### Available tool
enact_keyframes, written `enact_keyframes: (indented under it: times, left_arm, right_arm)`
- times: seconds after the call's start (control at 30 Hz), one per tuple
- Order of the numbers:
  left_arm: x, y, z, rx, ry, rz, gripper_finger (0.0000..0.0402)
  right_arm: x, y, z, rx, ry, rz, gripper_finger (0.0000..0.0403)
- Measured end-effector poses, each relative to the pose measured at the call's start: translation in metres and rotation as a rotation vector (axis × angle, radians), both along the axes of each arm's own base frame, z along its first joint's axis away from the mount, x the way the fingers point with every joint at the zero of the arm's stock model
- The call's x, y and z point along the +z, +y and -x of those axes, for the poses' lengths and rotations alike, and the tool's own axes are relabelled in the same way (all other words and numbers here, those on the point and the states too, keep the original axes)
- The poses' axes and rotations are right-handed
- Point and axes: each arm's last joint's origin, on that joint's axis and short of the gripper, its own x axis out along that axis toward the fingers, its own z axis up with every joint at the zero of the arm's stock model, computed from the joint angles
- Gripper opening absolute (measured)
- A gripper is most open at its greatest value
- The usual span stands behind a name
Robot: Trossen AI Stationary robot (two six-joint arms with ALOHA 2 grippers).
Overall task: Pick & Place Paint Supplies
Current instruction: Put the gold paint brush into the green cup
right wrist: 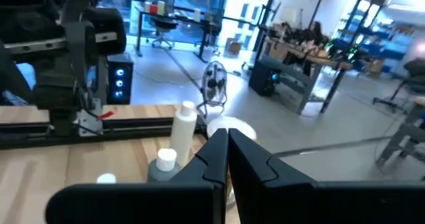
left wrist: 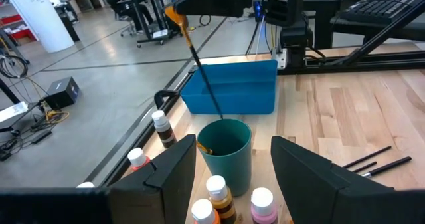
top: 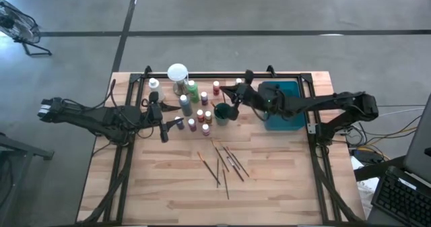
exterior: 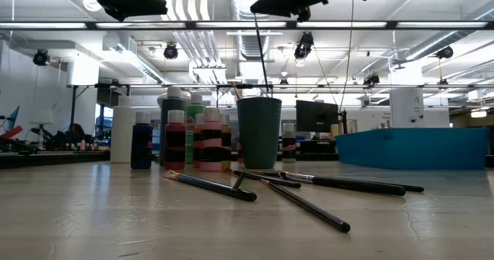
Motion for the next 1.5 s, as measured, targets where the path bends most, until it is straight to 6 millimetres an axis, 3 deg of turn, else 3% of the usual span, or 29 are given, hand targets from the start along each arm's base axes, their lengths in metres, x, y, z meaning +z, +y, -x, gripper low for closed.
enact_keyframes:
  times: [0.5,0.93,1.5]
  left_arm:
    - [0.0,0.0,0.0,0.0,0.002,-0.006,0.0202]
    - [0.0,0.0,0.0,-0.003,0.008,-0.021,0.0202]
    - [0.0,0.0,0.0,-0.003,0.007,-0.019,0.0202]
  right_arm:
    - [-0.042,-0.025,-0.012,-0.011,0.066,-0.051,0.0008]
    - [-0.087,-0.03,-0.022,-0.007,0.168,-0.118,0.0008]
    - [-0.109,-0.033,-0.028,-0.021,0.219,-0.164,0.0008]
